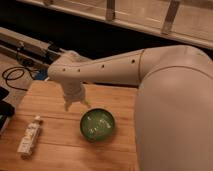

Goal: Place the bottle in the ceramic bowl

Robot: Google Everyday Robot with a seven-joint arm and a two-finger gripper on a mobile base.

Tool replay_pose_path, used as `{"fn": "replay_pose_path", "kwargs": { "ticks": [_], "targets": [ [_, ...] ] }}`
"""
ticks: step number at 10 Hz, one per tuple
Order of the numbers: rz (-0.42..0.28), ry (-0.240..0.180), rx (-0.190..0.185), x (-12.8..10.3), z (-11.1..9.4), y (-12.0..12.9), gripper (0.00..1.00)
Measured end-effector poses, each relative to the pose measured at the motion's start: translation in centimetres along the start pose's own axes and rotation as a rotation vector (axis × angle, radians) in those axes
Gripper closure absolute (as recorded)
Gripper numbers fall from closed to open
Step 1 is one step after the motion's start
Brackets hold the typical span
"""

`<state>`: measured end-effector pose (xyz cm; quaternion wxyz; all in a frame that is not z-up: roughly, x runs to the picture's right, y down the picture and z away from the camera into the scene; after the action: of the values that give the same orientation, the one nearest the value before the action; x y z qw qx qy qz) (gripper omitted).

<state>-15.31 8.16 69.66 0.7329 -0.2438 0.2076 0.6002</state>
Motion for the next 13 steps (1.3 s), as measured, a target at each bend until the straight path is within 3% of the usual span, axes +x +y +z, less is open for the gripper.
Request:
{"fn": "replay_pose_path", "kwargs": {
  "ticks": [3,4,6,13],
  "targets": [
    [-0.122,-0.029,0.007,-2.3,-1.0,6.8,0.35],
    [-0.175,-0.039,0.003,-3.2,-1.0,10.1,0.35],
    [-0.22,-0.042,-0.015,-3.5,-0.9,13.4,0.35],
    [-0.221,-0.031,-0.011,-3.5,-0.5,12.7,0.35]
  ]
}}
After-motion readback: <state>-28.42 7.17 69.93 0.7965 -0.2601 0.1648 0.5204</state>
